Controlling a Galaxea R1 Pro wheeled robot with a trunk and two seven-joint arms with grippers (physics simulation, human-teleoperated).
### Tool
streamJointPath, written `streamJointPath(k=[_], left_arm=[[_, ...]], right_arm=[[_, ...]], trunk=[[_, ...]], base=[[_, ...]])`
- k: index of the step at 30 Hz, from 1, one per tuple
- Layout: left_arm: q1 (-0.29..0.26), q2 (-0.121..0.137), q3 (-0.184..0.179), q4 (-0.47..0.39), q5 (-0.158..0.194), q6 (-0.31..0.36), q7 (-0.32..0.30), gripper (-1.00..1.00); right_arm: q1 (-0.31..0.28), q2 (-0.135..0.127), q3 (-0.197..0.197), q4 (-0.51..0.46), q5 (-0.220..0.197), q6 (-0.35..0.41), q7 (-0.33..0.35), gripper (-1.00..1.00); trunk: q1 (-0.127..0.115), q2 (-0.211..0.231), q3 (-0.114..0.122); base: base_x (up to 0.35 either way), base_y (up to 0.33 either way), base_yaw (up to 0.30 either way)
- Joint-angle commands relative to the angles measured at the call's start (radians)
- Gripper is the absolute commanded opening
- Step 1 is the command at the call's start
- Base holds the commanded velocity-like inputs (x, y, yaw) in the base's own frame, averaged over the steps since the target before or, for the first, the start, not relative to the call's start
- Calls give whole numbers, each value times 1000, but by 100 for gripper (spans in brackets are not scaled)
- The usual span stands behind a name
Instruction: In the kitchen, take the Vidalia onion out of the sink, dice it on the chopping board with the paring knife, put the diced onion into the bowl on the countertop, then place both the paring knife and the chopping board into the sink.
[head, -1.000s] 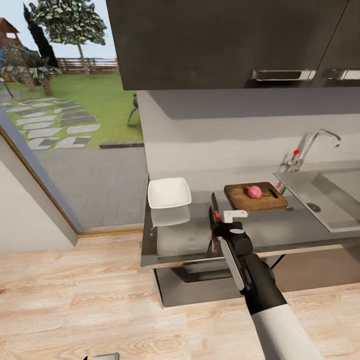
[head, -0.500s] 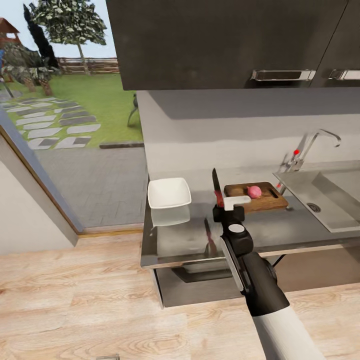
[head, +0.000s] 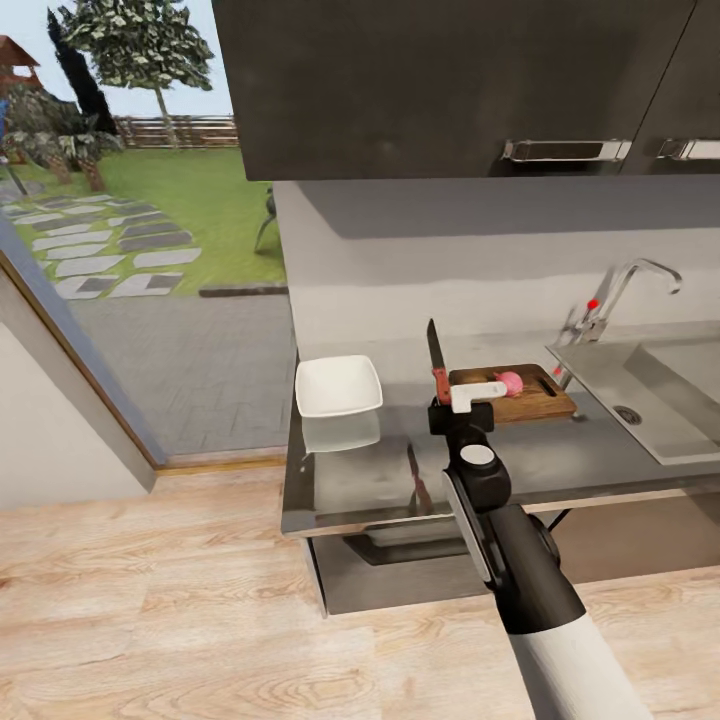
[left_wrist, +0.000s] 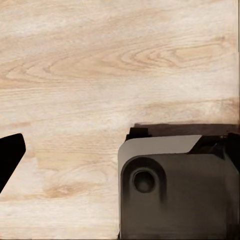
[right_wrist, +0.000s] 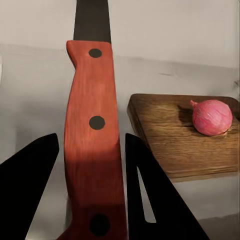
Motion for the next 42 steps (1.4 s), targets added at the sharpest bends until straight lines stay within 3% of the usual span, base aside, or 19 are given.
streamJointPath(k=[1, 8, 12, 13, 21, 23, 29, 31, 42], left_arm=[[9, -5, -9, 4, 7, -8, 4, 100], [51, -11, -7, 3, 8, -18, 7, 100], [54, -9, -7, 2, 18, -19, 6, 100], [54, -8, -6, 2, 39, -19, 6, 100], [54, -8, -7, 1, 99, -19, 5, 100], [54, -8, -7, 1, 104, -19, 5, 100], [54, -8, -7, 1, 108, -19, 5, 100], [54, -8, -7, 1, 108, -19, 5, 100], [54, -8, -6, 1, 110, -19, 5, 100]], right_arm=[[-1, -3, 1, -2, 11, 9, 0, -100], [-1, -62, 1, -4, 13, -22, 3, -100], [-1, -69, 1, -4, 13, -33, 4, -100], [-1, -71, 1, -4, 13, -35, 4, -100], [-1, -73, 3, -4, 14, -36, 4, -100], [-1, -76, 3, -4, 25, -37, 4, -100], [-1, -81, 14, -4, 173, -56, 4, -100], [-1, -81, 16, -4, 194, -60, 4, -100], [-1, -81, 18, -3, 216, -65, 4, -100]], trunk=[[1, -2, -2], [1, -2, -2], [1, -2, -2], [1, -2, -2], [1, -2, -2], [1, -2, -2], [1, -2, -2], [1, -2, -2], [1, -2, -2]], base=[[0, 0, 0], [0, 0, 0], [0, 0, 0], [0, 0, 0], [0, -18, 0], [0, -187, 0], [0, -275, 0], [0, -301, 0], [0, -306, 0]])
